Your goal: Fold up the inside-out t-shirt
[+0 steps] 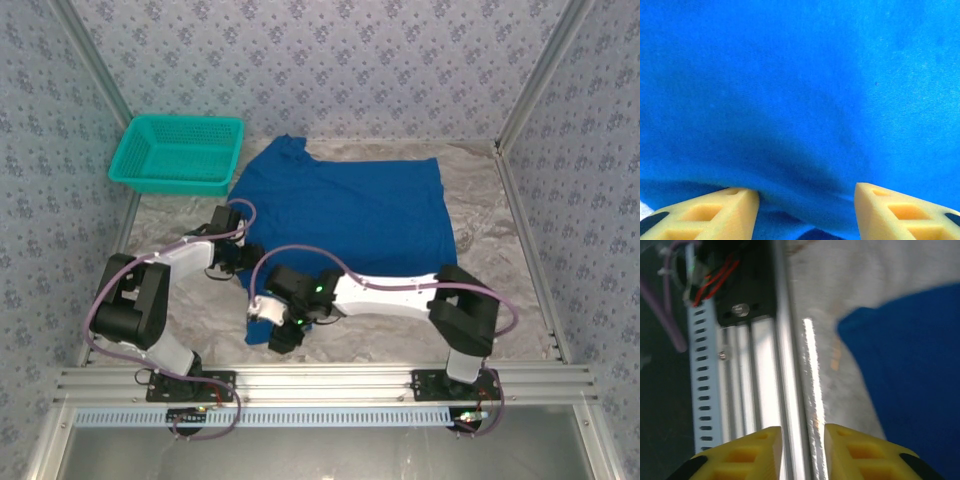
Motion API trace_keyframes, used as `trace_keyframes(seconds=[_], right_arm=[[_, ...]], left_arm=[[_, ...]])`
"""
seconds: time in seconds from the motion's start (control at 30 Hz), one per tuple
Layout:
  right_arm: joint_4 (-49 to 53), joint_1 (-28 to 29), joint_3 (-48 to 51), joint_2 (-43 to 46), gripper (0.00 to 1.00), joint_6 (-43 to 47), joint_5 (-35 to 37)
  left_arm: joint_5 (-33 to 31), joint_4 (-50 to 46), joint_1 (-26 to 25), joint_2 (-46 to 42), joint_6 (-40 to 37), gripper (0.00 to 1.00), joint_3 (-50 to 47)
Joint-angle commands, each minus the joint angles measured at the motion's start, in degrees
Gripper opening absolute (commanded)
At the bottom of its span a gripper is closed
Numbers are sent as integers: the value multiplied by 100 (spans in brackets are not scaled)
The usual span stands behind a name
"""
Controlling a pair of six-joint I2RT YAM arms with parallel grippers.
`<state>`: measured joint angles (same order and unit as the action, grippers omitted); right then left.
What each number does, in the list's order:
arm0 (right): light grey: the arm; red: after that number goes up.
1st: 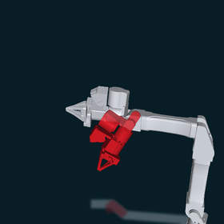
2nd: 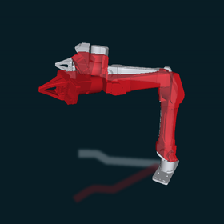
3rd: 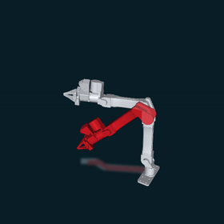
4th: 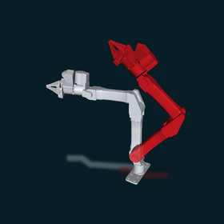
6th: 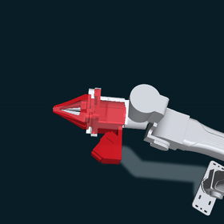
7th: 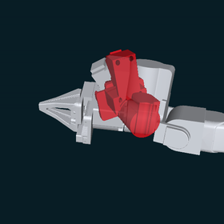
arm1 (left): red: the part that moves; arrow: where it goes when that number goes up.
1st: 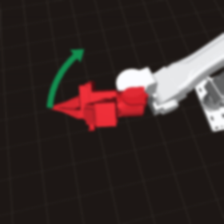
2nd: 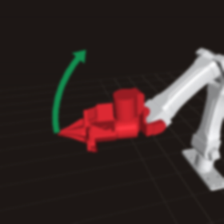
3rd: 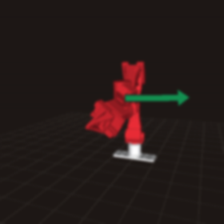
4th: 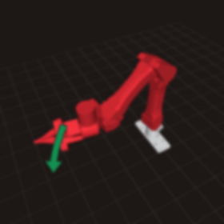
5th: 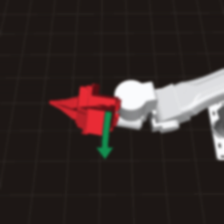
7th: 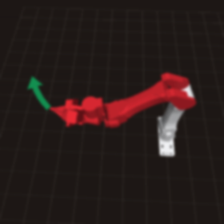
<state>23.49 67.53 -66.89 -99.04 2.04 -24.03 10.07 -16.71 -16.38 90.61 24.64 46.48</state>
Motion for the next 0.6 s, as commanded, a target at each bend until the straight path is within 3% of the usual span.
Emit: trace_keyframes(seconds=[0.0,0.13,0.3,0.57], right_arm=[[-261,-353,582,656,35,-717,598],[-567,-849,1318,1167,41,-1614,950],[-1016,-691,1004,698,44,-1742,1082],[-1072,-7,-490,-801,41,-926,281]], left_arm=[[73,-255,25,-411,61,56,60],[51,-156,21,-1139,256,60,67],[-193,40,3,-1996,390,69,-313],[165,334,52,-741,322,68,224]])
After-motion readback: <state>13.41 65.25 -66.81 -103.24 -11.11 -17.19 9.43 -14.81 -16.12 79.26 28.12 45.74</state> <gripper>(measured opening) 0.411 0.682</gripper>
